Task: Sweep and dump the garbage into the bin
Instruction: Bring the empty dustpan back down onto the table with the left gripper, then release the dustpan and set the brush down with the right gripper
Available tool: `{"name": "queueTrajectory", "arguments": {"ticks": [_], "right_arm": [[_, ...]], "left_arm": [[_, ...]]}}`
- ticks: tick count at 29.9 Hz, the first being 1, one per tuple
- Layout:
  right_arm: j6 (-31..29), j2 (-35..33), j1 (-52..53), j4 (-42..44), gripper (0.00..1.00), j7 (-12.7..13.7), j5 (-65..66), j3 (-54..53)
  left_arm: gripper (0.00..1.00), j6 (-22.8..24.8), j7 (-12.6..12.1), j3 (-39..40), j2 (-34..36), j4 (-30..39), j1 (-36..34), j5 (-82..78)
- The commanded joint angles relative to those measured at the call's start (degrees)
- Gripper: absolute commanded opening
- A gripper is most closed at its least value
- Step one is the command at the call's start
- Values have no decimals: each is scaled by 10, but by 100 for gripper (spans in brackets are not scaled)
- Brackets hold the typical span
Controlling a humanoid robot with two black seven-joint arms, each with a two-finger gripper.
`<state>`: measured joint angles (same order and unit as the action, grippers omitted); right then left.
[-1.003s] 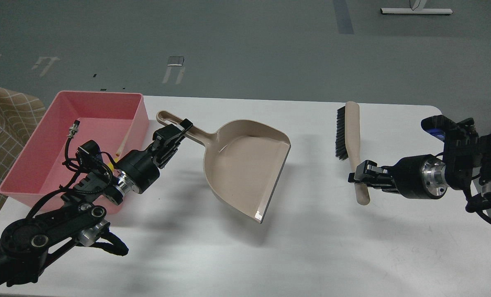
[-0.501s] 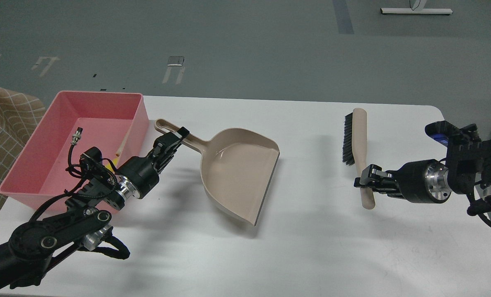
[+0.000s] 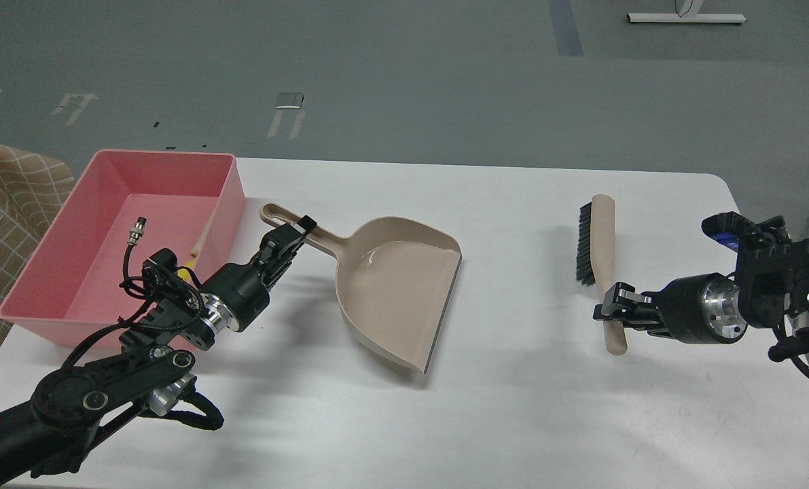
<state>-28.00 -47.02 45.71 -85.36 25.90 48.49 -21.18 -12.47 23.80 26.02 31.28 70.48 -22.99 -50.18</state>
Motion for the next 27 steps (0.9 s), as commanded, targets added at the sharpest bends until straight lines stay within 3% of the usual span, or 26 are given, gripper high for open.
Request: {"name": "queueTrajectory", "arguments": {"ticks": [1,27], "right_arm": [[0,5,0,1,0,1,0,0],[0,12,7,7,6,6,1,16]], "left_arm": [[0,0,0,0,-4,-7,1,0],[0,1,-1,-11,-22,-12,6,0]]}}
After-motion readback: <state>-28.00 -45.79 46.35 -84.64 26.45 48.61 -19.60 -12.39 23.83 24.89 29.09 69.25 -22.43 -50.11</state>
